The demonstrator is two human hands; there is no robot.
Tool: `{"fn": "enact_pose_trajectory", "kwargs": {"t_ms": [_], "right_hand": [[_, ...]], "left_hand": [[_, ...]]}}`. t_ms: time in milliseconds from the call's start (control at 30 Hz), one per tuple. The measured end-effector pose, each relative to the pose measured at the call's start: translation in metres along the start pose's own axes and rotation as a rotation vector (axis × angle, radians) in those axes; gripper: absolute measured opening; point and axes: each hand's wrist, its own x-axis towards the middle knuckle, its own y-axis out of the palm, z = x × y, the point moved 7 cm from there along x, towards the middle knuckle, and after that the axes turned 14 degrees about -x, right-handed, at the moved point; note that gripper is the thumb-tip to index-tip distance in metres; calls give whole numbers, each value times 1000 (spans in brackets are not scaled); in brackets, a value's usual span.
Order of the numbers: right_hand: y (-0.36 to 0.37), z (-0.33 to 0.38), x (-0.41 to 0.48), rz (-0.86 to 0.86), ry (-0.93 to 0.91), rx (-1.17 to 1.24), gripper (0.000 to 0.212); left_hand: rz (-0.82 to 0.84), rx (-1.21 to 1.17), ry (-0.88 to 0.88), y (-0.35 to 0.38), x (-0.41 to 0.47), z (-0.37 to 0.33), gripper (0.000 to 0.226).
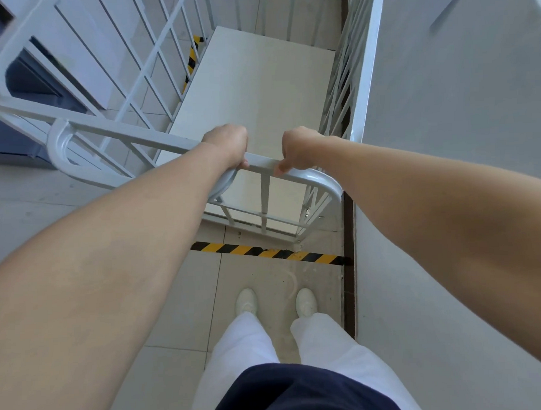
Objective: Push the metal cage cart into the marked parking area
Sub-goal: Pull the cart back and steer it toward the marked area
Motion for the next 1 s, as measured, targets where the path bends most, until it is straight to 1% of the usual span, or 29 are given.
{"fn": "enact_pose_trajectory", "kwargs": {"t_ms": [67, 133, 200, 267, 300, 333, 400, 467, 500, 600, 667, 833, 1000], "right_hand": [[0, 1, 1, 13, -49, 33, 40], [-2, -2, -3, 23, -82, 52, 37], [-3, -11, -6, 31, -93, 52, 38], [-2, -22, -9, 64, -99, 11, 43], [1, -27, -10, 91, -100, -13, 46], [3, -32, -11, 114, -105, -35, 48], [7, -38, -13, 124, -123, -58, 48], [11, -36, -12, 114, -155, -62, 46], [12, -32, -11, 106, -173, -71, 46], [14, -20, -7, 89, -219, -118, 44], [15, -15, -3, 78, -238, -137, 40], [17, -6, 4, 25, -234, -178, 32], [29, -12, 4, 19, -203, -167, 33]], "left_hand": [[-2, 25, -44, -3, -2, 9, 10], [17, 77, -72, -6, -4, 12, 17], [75, 99, -95, 2, -6, 8, 34], [180, -7, -70, 23, -8, -7, 59], [224, -75, -56, 34, -11, -17, 65], [243, -117, -36, 42, -14, -25, 65], [261, -133, -10, 50, -15, -35, 51], [273, -122, -25, 49, -18, -31, 39], [274, -117, -39, 47, -20, -28, 37], [267, -112, -57, 44, -24, -19, 36], [274, -107, -51, 44, -25, -13, 36], [282, -67, -12, 39, -25, -7, 35], [287, -20, 24, 40, -27, -14, 36]]}}
